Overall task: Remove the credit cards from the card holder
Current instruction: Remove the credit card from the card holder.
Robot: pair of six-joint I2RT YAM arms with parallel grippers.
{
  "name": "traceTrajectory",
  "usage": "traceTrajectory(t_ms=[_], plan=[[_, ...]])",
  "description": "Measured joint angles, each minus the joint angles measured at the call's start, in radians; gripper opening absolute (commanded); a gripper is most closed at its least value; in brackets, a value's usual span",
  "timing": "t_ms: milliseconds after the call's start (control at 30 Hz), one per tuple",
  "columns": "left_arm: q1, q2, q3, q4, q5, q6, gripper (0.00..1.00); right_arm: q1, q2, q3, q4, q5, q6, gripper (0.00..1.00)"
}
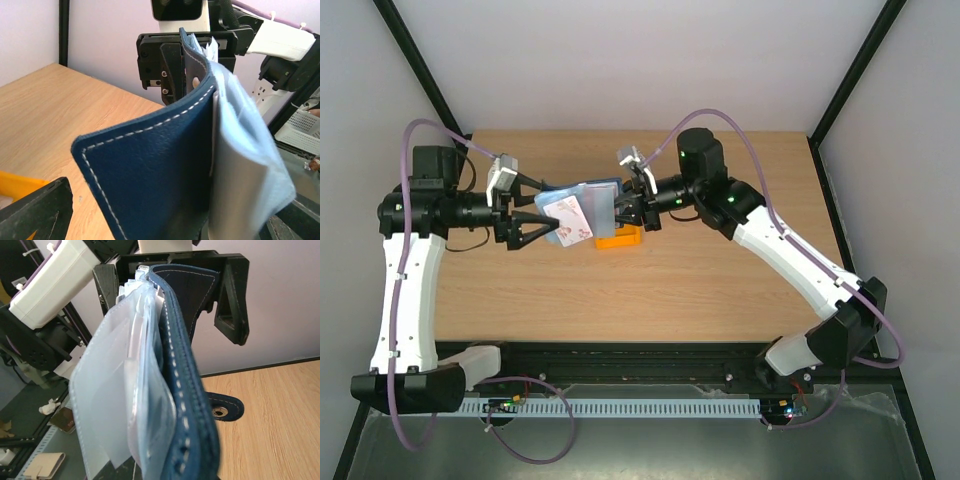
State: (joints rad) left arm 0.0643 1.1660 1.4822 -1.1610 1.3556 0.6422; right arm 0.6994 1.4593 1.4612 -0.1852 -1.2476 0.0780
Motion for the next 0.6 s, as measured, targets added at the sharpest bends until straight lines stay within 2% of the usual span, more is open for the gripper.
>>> traceTrajectory(t_ms=[167, 233, 300, 367, 500, 533, 600], plan=[[-0.023, -0.002, -0.008, 0.052, 0.013, -0.052, 0.97, 0.0, -0.003, 0.01, -0.001, -0.021, -0.007, 0.02], [-0.031, -0.002, -0.016, 0.084, 0.017, -0.089, 0.92, 0.0, -0.003, 0.015, -0.001, -0.028, -0.008, 0.02], [-0.035, -0.002, -0.02, 0.114, 0.026, -0.127, 0.79, 0.0, -0.003, 0.02, -0.001, -0.029, -0.008, 0.02], [-0.042, -0.002, -0.021, 0.138, 0.039, -0.159, 0.6, -0.002, -0.003, 0.021, 0.0, -0.029, -0.008, 0.02], [-0.058, -0.003, -0.019, 0.161, 0.066, -0.188, 0.11, -0.011, -0.003, 0.021, 0.004, -0.021, 0.001, 0.02], [-0.06, -0.003, -0.019, 0.16, 0.074, -0.193, 0.06, -0.014, -0.003, 0.021, 0.006, -0.012, 0.005, 0.02], [-0.06, -0.01, -0.019, 0.161, 0.087, -0.192, 0.02, -0.029, -0.003, 0.021, 0.007, 0.013, 0.016, 0.02]])
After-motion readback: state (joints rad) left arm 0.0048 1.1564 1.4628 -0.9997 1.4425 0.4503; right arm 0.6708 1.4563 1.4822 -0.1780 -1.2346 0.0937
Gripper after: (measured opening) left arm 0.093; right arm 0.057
